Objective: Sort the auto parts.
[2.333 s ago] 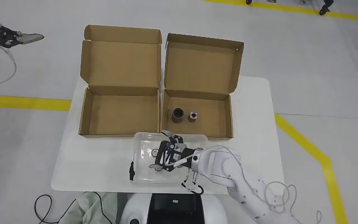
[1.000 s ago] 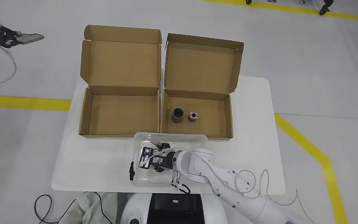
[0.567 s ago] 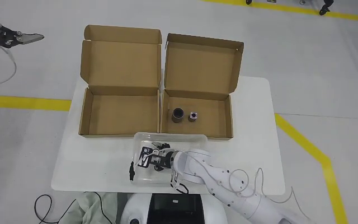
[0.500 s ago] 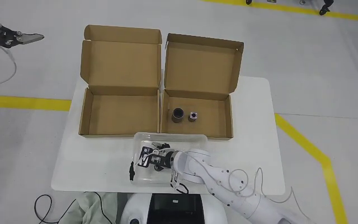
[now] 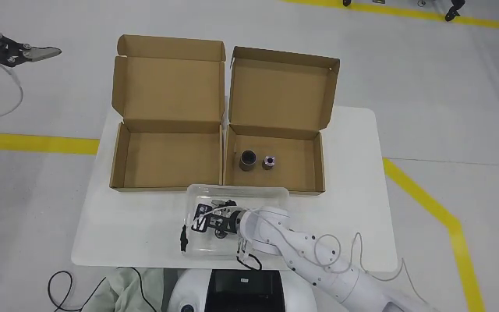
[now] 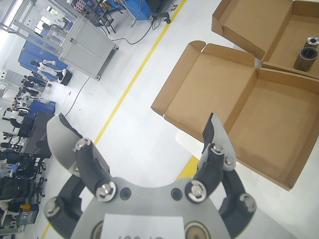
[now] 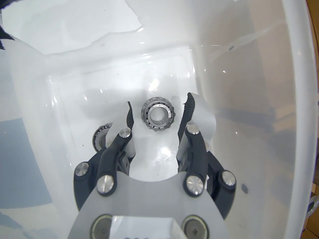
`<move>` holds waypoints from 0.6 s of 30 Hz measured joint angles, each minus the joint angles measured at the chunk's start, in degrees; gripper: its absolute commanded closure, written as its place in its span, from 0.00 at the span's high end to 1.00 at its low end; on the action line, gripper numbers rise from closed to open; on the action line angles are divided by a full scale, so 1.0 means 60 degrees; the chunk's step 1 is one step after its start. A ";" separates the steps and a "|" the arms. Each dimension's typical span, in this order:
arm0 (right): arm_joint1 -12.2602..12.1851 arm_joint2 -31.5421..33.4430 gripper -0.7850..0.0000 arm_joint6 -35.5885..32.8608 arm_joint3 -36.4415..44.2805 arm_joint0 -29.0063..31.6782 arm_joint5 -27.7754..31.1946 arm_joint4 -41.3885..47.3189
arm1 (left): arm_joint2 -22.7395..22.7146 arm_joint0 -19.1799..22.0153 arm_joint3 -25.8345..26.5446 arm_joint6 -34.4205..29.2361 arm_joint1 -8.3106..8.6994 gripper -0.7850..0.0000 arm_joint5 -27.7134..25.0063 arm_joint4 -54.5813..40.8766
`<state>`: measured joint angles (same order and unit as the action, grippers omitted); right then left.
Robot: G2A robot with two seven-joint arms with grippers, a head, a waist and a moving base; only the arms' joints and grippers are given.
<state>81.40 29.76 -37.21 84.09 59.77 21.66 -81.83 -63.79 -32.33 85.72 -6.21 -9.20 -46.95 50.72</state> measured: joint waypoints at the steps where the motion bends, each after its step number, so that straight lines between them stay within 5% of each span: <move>1: 0.0011 0.0004 0.41 0.0001 -0.0028 -0.0005 -0.0002 -0.0001 | 0.0000 0.0000 0.0000 0.0000 0.0000 1.00 0.0000 0.0000; 6: 0.0073 0.0015 0.26 0.0032 -0.0171 -0.0016 0.0000 -0.0020 | 0.0000 0.0000 0.0000 0.0000 0.0000 1.00 0.0000 0.0000; 9: 0.0106 0.0027 0.02 0.0005 -0.0225 -0.0020 -0.0010 -0.0039 | 0.0000 0.0000 0.0000 0.0000 0.0000 1.00 0.0000 0.0000; 18: 0.0090 0.0270 0.00 0.0295 0.0050 0.0208 -0.0285 -0.0261 | 0.0000 0.0000 0.0000 0.0000 0.0000 1.00 0.0000 0.0000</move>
<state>81.94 31.38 -35.44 84.39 61.01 19.96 -83.40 -63.79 -32.33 85.72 -6.21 -9.20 -46.95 50.72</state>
